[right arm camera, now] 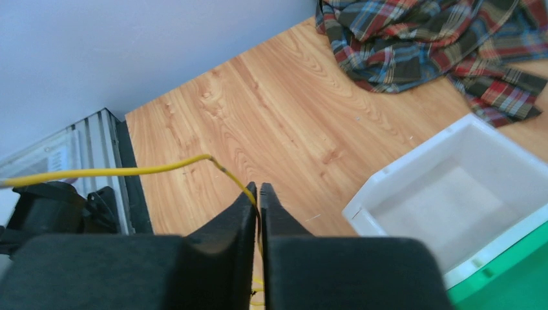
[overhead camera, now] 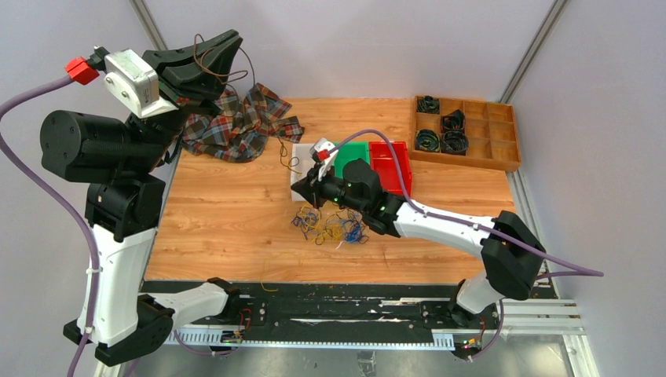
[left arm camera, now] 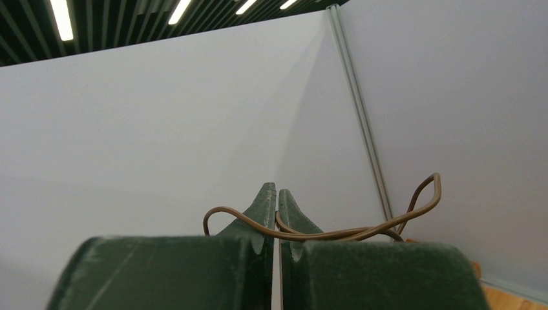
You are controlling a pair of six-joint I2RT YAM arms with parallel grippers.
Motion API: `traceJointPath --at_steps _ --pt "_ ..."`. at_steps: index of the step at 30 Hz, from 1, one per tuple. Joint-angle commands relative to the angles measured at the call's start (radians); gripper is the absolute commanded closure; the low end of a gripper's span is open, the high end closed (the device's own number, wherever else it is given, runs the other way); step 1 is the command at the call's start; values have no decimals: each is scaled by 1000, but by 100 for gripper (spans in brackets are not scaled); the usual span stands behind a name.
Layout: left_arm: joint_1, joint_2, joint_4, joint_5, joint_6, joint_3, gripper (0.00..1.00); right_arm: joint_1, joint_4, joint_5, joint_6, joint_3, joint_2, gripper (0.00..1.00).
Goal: Untangle the cables
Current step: Untie the cable, then place the cable in the bin.
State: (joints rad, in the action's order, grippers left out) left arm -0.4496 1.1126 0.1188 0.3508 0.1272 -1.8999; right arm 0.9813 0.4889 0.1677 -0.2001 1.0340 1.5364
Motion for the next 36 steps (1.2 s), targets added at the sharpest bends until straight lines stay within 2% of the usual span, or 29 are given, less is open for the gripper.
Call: traceJointPath --at_steps 1,7,10,13,15,16,18,19,20,25,27,29,36 --pt "-4 -3 -27 -61 44 -10 99 8 13 -113 -26 -91 -4 99" --pt "-6 16 -85 -316 127 -6 99 8 84 -218 -111 -301 0 99" --pt "-6 15 -105 -361 141 10 99 8 102 -251 -128 -362 5 99" --pt "-6 19 -99 -343 111 7 99 9 98 -252 -121 -377 4 99" --pt "-7 17 -72 -291 72 15 99 8 46 -247 -110 -350 -17 88" --pt "-6 16 -48 -256 50 17 99 8 12 -249 -102 -329 -35 79" --pt "-6 11 -4 -183 5 35 99 8 -59 -248 -78 -284 -78 53" --pt "-7 7 13 -137 -16 51 99 8 -95 -247 -59 -261 -103 44" --pt "-6 3 31 -103 -39 65 99 7 -130 -244 -41 -238 -129 39" --pt "-8 -30 103 14 -110 171 99 -7 -186 -203 111 -220 -275 36" --pt "-8 -50 104 59 -130 234 99 -32 -201 -167 141 -212 -335 32" --pt "-10 -63 112 101 -152 287 99 -56 -214 -111 148 -197 -373 25" --pt "-20 -92 138 181 -230 408 99 -76 -252 44 159 -72 -474 22"
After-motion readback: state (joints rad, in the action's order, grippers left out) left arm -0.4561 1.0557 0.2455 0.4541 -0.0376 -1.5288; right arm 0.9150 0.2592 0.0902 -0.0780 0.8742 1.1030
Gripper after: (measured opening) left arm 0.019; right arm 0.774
